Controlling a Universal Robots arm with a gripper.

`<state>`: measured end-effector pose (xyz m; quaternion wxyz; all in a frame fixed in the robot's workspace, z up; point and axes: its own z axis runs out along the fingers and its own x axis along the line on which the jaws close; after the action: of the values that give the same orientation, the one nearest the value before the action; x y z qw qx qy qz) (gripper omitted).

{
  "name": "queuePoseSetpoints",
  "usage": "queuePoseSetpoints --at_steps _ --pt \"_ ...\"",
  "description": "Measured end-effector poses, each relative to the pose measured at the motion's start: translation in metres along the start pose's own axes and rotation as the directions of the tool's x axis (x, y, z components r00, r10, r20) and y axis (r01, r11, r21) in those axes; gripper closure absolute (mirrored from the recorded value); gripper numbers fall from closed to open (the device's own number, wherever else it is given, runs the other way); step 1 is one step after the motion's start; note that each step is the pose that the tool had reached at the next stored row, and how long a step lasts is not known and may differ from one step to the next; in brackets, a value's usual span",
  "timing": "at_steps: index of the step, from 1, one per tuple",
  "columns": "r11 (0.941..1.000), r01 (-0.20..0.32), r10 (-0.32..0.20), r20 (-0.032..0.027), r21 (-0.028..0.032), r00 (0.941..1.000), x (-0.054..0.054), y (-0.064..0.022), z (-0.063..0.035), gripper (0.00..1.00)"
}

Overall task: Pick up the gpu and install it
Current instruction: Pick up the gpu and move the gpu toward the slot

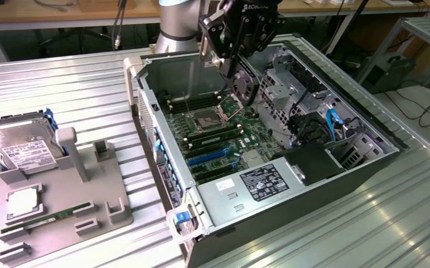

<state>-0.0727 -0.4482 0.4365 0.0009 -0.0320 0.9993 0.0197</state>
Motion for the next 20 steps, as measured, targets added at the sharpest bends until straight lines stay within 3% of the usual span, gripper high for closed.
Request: queuePoseSetpoints --at_steps 10,20 --pt "1.0000 0.000 0.000 0.0000 -0.0001 1.0000 -0.008 -0.0005 0.0001 0.73" --pt "1.0000 0.000 0.000 0.0000 0.0000 1.0000 -0.026 -0.0015 0.0005 0.73"
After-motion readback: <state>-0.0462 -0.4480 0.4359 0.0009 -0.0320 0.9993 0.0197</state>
